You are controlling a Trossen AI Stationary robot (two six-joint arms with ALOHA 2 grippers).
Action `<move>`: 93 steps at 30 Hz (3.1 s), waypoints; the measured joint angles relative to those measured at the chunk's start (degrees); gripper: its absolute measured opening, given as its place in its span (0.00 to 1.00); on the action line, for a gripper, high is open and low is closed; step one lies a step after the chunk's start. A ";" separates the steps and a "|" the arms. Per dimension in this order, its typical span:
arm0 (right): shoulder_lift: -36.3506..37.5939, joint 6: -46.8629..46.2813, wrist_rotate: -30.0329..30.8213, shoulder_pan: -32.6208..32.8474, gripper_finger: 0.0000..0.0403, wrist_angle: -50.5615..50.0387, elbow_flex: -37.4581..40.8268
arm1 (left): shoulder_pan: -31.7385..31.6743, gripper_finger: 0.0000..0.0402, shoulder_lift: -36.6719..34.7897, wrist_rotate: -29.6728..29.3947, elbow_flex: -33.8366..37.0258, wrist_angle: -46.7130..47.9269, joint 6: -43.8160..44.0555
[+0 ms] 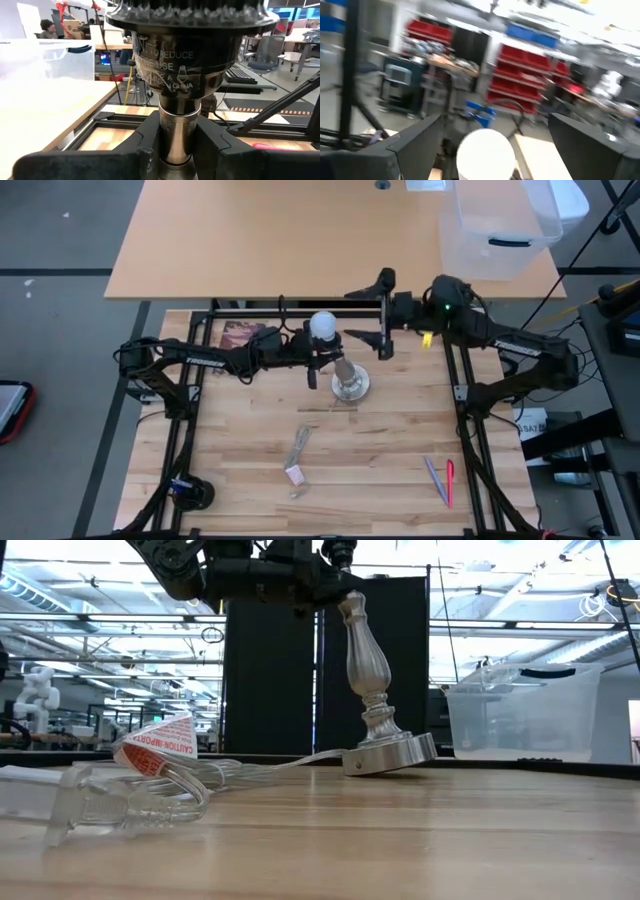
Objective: Screw lightbulb
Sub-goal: Remove the lightbulb from the silver lamp and put it on the table
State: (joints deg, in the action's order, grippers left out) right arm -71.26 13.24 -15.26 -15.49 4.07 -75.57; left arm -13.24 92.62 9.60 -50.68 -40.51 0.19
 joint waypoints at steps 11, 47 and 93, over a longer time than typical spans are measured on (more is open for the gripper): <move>-4.54 4.79 35.05 14.88 0.88 -0.38 0.00 | 0.02 0.19 0.00 -1.25 0.00 -0.04 -0.54; -23.35 26.44 72.32 23.31 0.87 36.55 -0.02 | 0.02 0.19 0.00 -1.42 0.00 -0.09 -0.91; -9.34 2.91 -3.71 0.76 0.69 2.38 -0.04 | -0.02 0.19 0.02 3.53 -0.04 -0.12 -1.96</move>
State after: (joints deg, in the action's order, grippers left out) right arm -80.60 16.15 -18.97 -14.73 6.45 -75.61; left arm -13.26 92.64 13.13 -50.72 -40.63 -1.78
